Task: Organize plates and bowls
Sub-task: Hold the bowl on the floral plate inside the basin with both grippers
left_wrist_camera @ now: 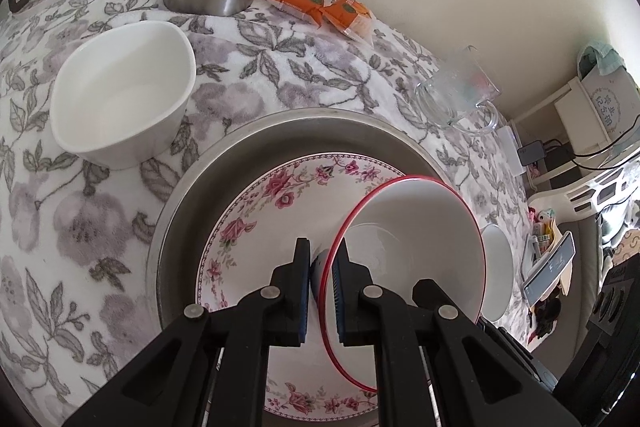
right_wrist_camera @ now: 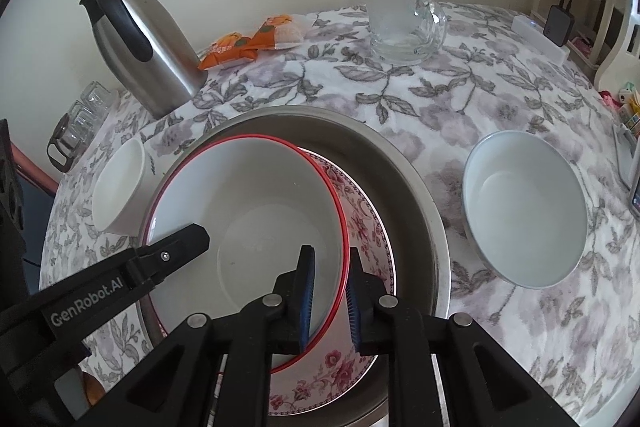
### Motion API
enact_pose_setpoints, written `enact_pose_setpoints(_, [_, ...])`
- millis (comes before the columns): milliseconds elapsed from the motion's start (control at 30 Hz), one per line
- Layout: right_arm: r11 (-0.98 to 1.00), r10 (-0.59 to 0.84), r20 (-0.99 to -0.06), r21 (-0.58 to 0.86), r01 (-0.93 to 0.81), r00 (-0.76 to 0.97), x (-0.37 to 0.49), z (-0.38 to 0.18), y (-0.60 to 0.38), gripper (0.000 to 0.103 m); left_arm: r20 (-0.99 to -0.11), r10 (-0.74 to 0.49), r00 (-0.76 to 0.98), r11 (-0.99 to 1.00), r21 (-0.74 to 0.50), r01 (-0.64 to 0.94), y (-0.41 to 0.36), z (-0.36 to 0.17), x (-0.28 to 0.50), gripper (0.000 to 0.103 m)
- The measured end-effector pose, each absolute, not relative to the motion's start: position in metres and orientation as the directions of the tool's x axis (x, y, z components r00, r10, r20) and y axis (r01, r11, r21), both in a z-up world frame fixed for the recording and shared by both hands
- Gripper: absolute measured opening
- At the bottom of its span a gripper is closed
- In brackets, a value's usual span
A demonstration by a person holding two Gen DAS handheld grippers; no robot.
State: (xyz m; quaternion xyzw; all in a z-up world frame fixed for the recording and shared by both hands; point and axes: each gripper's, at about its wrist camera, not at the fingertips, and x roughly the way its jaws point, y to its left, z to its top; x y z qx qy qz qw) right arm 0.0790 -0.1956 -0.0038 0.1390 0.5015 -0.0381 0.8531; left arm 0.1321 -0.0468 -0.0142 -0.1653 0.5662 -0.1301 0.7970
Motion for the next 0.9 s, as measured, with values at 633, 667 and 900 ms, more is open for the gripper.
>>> enact_pose_setpoints(633, [0.966,0.082,-0.865,0.192,0.176,0.494,0.079,-0.005,-0.187,0.018,-0.862,-0.387,0.329,0.911,-0.413,-0.012,-0.038,-0.014,0.132,0.009])
enact_pose_setpoints(667, [0.966,0.083,-0.865,0.192,0.174,0.494,0.079,-0.005,-0.186,0.018,-0.863,-0.384,0.329,0.912,-0.411,-0.013,-0.038,-0.013,0.132,0.009])
enact_pose_setpoints(900, [0.965,0.090,-0.864,0.199,0.171,0.495,0.079,-0.006,-0.186,0.019,-0.860,-0.391,0.328,0.905,-0.423,-0.030,-0.034,-0.014,0.132,0.009])
